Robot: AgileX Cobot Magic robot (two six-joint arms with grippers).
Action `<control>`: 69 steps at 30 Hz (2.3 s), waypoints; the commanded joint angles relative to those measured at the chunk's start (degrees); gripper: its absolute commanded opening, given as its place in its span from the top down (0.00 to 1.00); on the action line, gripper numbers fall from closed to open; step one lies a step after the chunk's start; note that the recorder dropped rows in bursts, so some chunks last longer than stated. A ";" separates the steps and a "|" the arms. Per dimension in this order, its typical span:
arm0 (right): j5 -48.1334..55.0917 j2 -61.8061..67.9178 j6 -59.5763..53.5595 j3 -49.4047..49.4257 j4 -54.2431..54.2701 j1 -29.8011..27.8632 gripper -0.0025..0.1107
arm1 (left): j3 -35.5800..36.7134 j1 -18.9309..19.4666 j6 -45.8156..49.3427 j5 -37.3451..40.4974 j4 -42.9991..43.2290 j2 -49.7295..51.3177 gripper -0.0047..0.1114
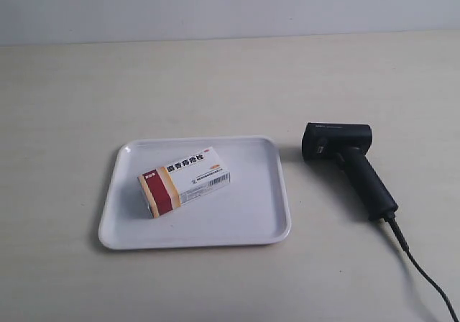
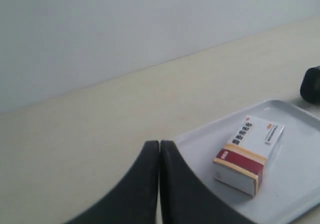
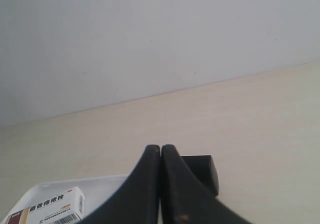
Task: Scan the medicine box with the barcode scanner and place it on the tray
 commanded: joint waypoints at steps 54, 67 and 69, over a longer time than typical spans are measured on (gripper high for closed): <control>-0.47 -0.21 0.03 0.26 -0.02 -0.03 0.97 | 0.12 28.31 22.02 6.32 -25.28 -8.70 0.94; 1.51 -0.21 -8.65 0.26 -1.73 -0.03 0.97 | 0.12 28.31 22.02 6.32 -25.28 -8.70 0.94; 1.51 -0.21 -11.41 0.26 -1.73 -0.03 0.97 | 0.12 28.31 22.02 6.32 -25.28 -8.70 0.94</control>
